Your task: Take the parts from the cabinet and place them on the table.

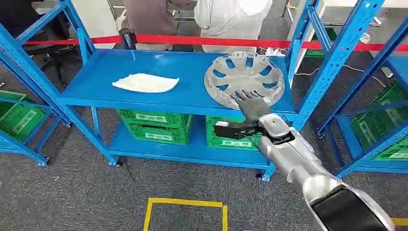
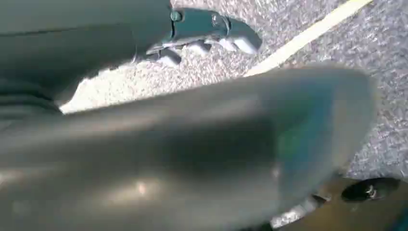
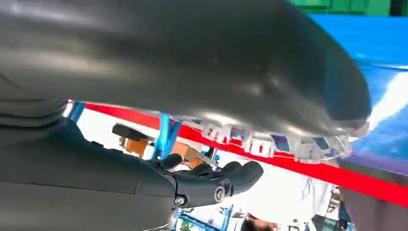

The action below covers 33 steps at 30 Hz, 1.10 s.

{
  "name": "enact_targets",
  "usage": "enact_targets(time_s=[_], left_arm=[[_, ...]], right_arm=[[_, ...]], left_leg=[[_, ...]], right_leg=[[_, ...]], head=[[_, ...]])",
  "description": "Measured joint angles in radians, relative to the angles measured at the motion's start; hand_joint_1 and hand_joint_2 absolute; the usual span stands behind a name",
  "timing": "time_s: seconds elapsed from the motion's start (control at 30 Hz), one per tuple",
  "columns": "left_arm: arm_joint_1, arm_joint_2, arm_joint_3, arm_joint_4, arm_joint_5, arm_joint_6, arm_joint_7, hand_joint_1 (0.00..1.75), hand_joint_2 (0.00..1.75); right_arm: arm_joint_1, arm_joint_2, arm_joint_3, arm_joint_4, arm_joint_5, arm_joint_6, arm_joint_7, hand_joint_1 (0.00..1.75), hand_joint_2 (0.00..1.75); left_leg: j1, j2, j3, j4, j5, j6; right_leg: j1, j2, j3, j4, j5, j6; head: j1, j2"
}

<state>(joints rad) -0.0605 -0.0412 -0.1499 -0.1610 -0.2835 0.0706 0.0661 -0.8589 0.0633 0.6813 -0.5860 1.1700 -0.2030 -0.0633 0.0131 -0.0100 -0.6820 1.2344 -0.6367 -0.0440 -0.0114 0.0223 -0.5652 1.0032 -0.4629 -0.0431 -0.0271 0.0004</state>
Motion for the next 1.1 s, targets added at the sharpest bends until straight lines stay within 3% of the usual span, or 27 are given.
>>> enact_targets(time_s=[0.03,0.1,0.13,0.2,0.27,0.33,0.43,0.57,0.67,1.1], left_arm=[[0.001,0.0,0.0,0.0,0.0,0.0,-0.005,0.0,0.0],[0.002,0.0,0.0,0.0,0.0,0.0,-0.015,0.0,0.0],[-0.001,0.0,0.0,0.001,0.0,0.0,-0.016,0.0,0.0],[0.0,0.0,0.001,0.0,0.0,0.0,-0.018,0.0,0.0],[-0.001,-0.004,0.003,0.0,0.001,0.0,-0.012,0.0,0.0],[-0.002,-0.004,0.007,0.0,0.001,0.0,-0.005,0.0,0.0],[-0.002,-0.005,0.008,0.0,0.001,-0.003,-0.003,0.0,0.0],[-0.001,-0.007,0.008,0.0,0.0,-0.003,0.003,0.0,0.0],[-0.001,-0.006,0.008,0.0,0.0,-0.003,0.005,0.0,0.0],[0.01,-0.01,0.014,0.0,0.002,-0.003,0.004,0.0,0.0]], right_arm=[[-0.002,0.002,0.003,-0.001,0.0,0.002,0.001,0.0,0.0],[-0.006,0.007,0.009,-0.005,0.0,0.008,0.012,0.0,0.0],[-0.01,0.01,0.012,-0.005,0.001,0.012,0.016,0.0,0.0],[-0.016,0.01,0.015,-0.008,0.001,0.01,0.018,0.0,0.0],[-0.017,0.01,0.016,-0.011,0.001,0.006,0.018,0.0,0.0],[-0.016,0.01,0.018,-0.012,0.003,0.002,0.024,0.0,0.0],[-0.016,0.01,0.021,-0.014,0.014,-0.001,0.039,0.0,0.0],[-0.012,0.008,0.022,-0.02,0.035,-0.01,0.066,0.0,0.0],[-0.008,0.003,0.026,-0.024,0.045,-0.018,0.076,0.0,0.0],[0.053,-0.085,0.032,-0.082,0.087,-0.059,0.12,0.0,0.0]], left_leg=[[0.006,0.002,0.015,-0.074,0.062,-0.004],[0.018,0.013,0.045,-0.23,0.233,-0.017],[0.011,0.02,0.043,-0.226,0.213,-0.004],[0.009,0.015,0.05,-0.219,0.229,0.013],[0.011,0.01,0.049,-0.222,0.235,0.01],[0.008,0.006,0.049,-0.222,0.229,0.018],[0.007,0.004,0.051,-0.222,0.223,0.029],[0.005,0.004,0.051,-0.222,0.22,0.034],[0.002,0.004,0.051,-0.221,0.219,0.035],[0.003,0.006,0.057,-0.226,0.219,0.035]], right_leg=[[-0.005,0.0,0.012,0.002,-0.012,0.006],[-0.008,0.0,0.029,0.007,-0.033,0.023],[-0.005,0.001,0.031,0.015,-0.041,0.03],[-0.002,-0.002,0.032,0.009,-0.052,0.044],[-0.002,-0.004,0.035,0.009,-0.051,0.011],[-0.003,-0.007,0.042,0.0,-0.051,0.004],[-0.003,-0.01,0.05,-0.014,-0.052,0.004],[-0.004,-0.011,0.053,-0.022,-0.053,0.014],[-0.01,-0.011,0.056,-0.027,-0.053,0.062],[-0.008,-0.01,0.057,-0.025,-0.055,0.064]], head=[[0.0,0.0],[-0.002,0.0],[-0.006,0.0],[-0.001,0.0],[0.001,0.0],[0.002,0.0],[0.002,0.0],[0.002,0.0],[0.002,0.0],[0.002,0.0]])
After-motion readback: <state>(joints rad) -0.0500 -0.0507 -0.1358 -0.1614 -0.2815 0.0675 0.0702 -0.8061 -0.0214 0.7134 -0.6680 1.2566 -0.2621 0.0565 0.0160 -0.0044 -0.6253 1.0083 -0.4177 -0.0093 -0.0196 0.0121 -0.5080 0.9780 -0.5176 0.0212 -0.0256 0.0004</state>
